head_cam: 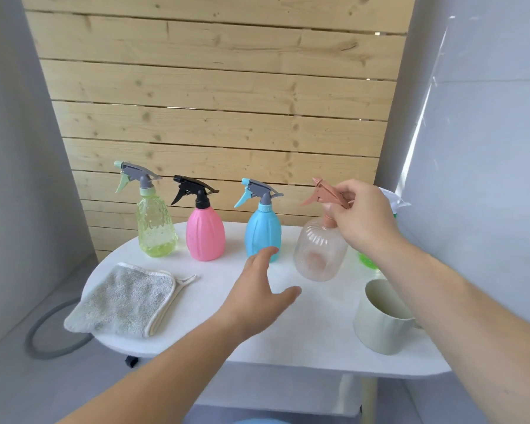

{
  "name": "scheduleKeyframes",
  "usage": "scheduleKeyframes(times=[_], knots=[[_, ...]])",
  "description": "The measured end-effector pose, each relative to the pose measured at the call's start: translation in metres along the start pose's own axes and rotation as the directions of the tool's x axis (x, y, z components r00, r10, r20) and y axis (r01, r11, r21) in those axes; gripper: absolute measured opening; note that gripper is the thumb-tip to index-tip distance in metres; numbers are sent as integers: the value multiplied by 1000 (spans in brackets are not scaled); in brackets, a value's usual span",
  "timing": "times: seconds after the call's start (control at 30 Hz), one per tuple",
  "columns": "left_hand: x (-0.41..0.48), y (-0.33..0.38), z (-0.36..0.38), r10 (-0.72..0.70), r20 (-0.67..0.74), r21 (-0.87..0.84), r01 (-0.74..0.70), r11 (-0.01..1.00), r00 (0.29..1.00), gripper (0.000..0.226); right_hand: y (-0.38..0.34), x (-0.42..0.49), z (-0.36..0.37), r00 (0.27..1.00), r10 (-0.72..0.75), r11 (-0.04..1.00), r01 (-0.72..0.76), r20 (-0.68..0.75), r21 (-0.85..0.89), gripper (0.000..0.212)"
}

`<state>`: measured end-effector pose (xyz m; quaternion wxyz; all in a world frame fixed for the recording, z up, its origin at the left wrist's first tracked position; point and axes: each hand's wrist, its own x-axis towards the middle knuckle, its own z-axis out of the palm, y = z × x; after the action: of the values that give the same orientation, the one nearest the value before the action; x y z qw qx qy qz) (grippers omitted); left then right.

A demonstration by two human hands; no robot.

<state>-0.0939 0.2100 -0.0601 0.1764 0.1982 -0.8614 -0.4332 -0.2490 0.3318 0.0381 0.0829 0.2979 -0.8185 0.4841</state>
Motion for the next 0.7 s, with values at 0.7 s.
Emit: scheduleKeyframes(times=[0.7], knots=[[-169,25,-13,-25,-31,318,33,947,999,82,-22,-159,-19,835,306,857,-451,457,249,38]])
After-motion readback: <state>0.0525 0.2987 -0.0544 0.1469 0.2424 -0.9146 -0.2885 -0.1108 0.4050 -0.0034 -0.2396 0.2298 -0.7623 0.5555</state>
